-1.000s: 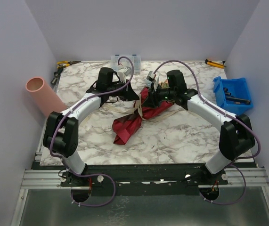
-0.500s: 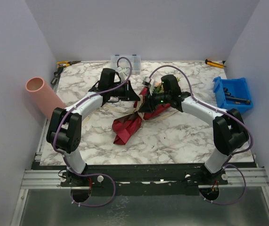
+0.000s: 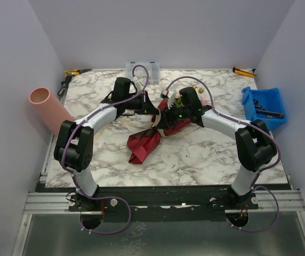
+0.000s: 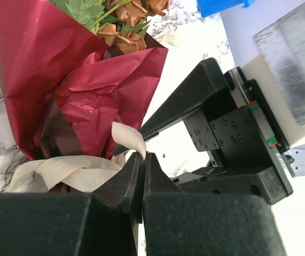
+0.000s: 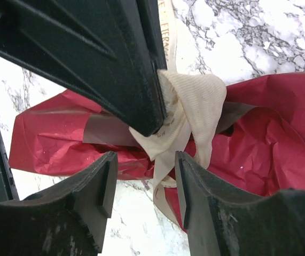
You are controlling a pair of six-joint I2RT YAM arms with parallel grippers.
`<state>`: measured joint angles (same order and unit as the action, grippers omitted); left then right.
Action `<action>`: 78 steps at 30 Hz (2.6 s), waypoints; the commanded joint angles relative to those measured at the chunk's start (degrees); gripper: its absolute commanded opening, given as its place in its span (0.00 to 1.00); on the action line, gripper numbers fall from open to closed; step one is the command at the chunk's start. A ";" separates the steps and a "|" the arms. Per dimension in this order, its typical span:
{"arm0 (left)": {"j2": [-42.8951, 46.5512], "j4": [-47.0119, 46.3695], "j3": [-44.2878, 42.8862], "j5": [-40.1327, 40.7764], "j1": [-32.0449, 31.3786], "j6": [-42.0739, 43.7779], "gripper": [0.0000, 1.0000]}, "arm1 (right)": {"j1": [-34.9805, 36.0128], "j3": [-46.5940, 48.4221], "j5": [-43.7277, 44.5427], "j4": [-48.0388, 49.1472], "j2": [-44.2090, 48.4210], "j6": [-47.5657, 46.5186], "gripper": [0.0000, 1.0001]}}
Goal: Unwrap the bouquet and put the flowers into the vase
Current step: Untie the ribbon from the wrapping paper.
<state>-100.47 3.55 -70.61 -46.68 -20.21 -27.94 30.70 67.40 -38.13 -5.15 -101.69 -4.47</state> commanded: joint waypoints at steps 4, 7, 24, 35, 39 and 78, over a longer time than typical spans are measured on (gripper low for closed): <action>-1.95 0.18 -1.54 -3.92 0.34 -1.64 0.00 | 0.85 0.11 2.63 4.01 -1.02 1.09 0.61; -2.59 -0.78 -1.63 -5.08 0.34 -2.65 0.00 | 1.37 -0.42 1.10 4.62 -0.79 1.57 0.60; 0.53 -5.19 1.54 -3.59 1.64 -0.83 0.21 | 2.12 0.42 -1.42 4.39 -0.05 3.49 0.09; 8.92 -15.39 14.04 -2.28 6.47 11.18 0.70 | -1.22 -1.33 -1.30 8.24 6.12 7.11 0.01; 11.00 -18.90 18.87 -7.06 6.41 16.06 0.62 | -2.74 -1.47 -3.05 8.64 6.22 8.60 0.00; 7.26 -25.61 15.42 -8.77 -0.80 11.60 0.00 | -6.03 -1.21 -9.32 9.59 7.79 11.51 0.04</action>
<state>-95.20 -20.73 -53.34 -52.90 -20.75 -13.61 25.34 65.91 -46.63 4.21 -94.19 6.76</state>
